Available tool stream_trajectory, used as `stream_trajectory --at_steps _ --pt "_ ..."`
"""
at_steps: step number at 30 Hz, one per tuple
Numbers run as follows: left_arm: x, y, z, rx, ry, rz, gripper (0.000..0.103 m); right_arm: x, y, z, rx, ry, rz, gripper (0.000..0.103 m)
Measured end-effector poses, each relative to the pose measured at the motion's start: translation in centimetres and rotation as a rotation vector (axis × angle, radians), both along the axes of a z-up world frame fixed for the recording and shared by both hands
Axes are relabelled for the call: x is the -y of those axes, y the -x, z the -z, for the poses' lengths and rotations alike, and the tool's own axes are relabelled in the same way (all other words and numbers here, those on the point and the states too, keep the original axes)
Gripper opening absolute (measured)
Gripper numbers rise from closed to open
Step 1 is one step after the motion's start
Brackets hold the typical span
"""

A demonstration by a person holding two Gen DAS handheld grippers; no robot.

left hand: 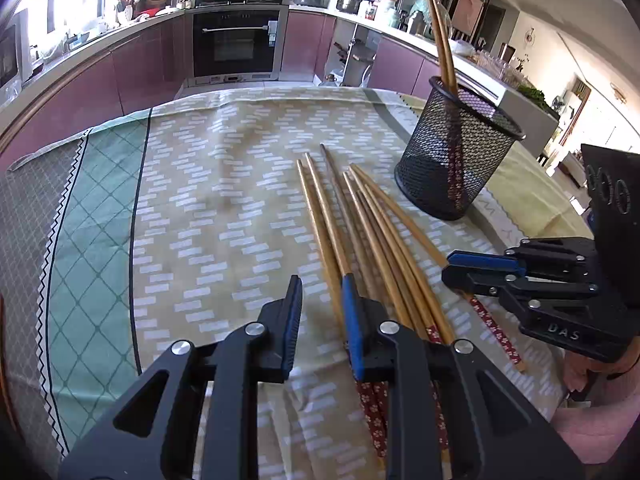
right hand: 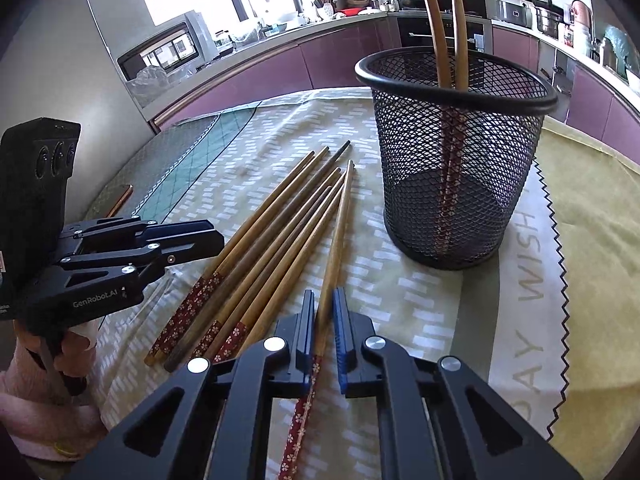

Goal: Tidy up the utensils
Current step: 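Move the right gripper back and grasp a chopstick while the left gripper grasps another, then lift the held chopsticks upright with both grippers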

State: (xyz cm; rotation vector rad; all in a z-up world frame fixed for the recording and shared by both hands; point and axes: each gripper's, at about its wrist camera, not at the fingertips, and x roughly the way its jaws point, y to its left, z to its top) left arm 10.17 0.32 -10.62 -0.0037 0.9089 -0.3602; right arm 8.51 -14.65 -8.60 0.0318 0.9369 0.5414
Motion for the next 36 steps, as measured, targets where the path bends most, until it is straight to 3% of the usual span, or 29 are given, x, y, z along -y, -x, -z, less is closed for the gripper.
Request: stream_trajectory --at_steps 5,10,15,24,32,36 --pt "0.6 -0.5 0.4 -0.005 -0.038 0.011 0.025 -0.6 0.0 -0.1 0.020 0.040 -0.004 0.009" --pt "1.8 -1.0 0.5 0.014 -0.114 0.013 0.020 -1.3 -0.5 -0.2 0.041 0.073 -0.002 0.009" --pt "1.6 -1.3 0.5 0.006 -0.090 -0.020 0.008 -1.2 -1.0 0.0 0.033 0.045 0.007 0.009" --pt "0.9 0.6 -0.7 0.023 0.002 -0.029 0.007 0.4 -0.5 -0.8 0.023 -0.068 0.009 0.005" --pt "1.5 1.7 -0.1 -0.013 -0.006 0.023 0.008 -0.6 -0.6 -0.2 -0.015 -0.040 -0.048 0.006" --pt "1.5 0.9 -0.1 -0.019 -0.008 0.036 0.013 -1.5 -1.0 -0.2 -0.004 0.007 -0.052 0.007"
